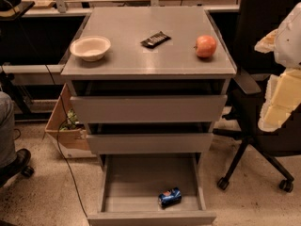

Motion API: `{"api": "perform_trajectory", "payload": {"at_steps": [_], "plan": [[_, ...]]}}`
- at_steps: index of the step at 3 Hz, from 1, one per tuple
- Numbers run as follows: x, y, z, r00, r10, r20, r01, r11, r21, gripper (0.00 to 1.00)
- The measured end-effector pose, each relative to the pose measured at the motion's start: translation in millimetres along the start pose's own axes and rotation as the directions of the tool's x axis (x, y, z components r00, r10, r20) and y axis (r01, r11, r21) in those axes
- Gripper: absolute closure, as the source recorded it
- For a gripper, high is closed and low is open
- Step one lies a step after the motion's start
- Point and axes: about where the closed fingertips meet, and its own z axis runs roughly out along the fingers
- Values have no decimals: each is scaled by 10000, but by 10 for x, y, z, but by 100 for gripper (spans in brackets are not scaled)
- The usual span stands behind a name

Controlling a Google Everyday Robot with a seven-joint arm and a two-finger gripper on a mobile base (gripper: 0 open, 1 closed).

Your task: Pick pepsi can from bottom drawer and place on counter

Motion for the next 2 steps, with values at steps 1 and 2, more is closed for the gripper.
{"api": "perform_trajectory", "payload": {"at_steps": [1, 2], "plan": [[0, 0, 1, 10000, 0, 1, 0, 10000, 0, 0], [5, 112, 229, 9994, -163, 305, 170, 9996, -236, 0]]}}
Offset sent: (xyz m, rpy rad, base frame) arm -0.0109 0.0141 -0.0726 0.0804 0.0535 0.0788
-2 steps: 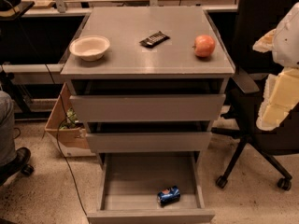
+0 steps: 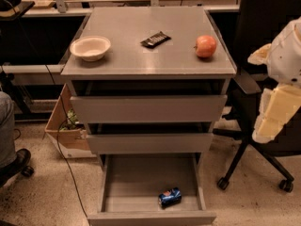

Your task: Pick pepsi can from bottom drawer and place on counter

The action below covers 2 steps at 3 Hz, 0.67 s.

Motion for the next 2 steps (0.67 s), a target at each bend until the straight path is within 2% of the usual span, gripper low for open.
{"api": "perform_trajectory", "payload": {"at_steps": [1, 2], "plan": [[-62, 329, 788, 9918, -442, 1195, 550, 9945, -888, 0], [-141, 568, 1387, 9770, -756, 1994, 1050, 9844, -1412, 0]]}}
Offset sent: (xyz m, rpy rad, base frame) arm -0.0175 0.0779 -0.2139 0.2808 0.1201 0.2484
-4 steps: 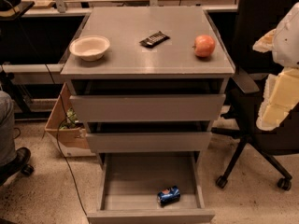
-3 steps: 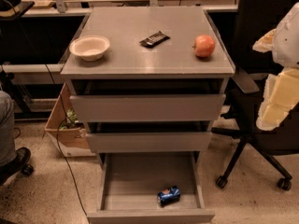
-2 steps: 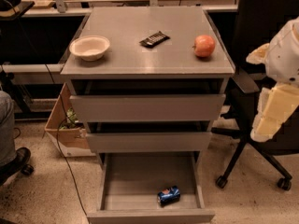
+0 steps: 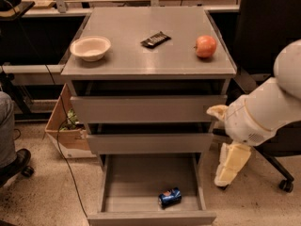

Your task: Pick pepsi can from bottom drawer and place on counter

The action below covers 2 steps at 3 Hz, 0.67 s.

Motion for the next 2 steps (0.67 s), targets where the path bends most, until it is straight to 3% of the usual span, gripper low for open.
{"api": "perform_trajectory", "payload": {"at_steps": [1, 2], "plan": [[-53, 87, 857, 9982, -280, 526, 315, 9973, -669, 0], [-57, 83, 900, 9980, -244, 590, 284, 9972, -691, 0]]}}
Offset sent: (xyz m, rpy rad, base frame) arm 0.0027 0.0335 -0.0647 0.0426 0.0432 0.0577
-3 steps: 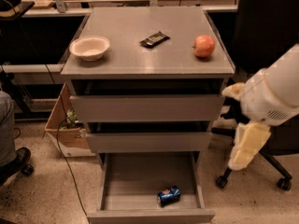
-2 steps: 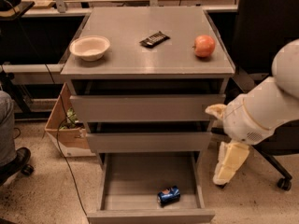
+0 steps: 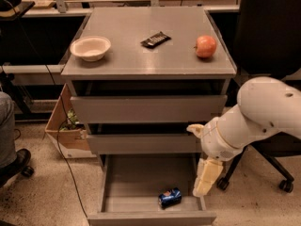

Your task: Pick pepsi can from bottom drawer and place on counter

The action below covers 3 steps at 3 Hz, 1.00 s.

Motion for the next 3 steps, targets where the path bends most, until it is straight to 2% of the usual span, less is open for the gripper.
{"api": "perform_trajectory", "payload": {"at_steps": [1, 2, 3], "plan": [[-25, -60, 386, 9984, 102, 550, -91, 9998, -203, 0], [42, -272, 965, 9913, 140, 1306, -113, 9997, -212, 0], [68, -455, 1652, 9853, -23, 1710, 22, 10000, 8, 0]]}}
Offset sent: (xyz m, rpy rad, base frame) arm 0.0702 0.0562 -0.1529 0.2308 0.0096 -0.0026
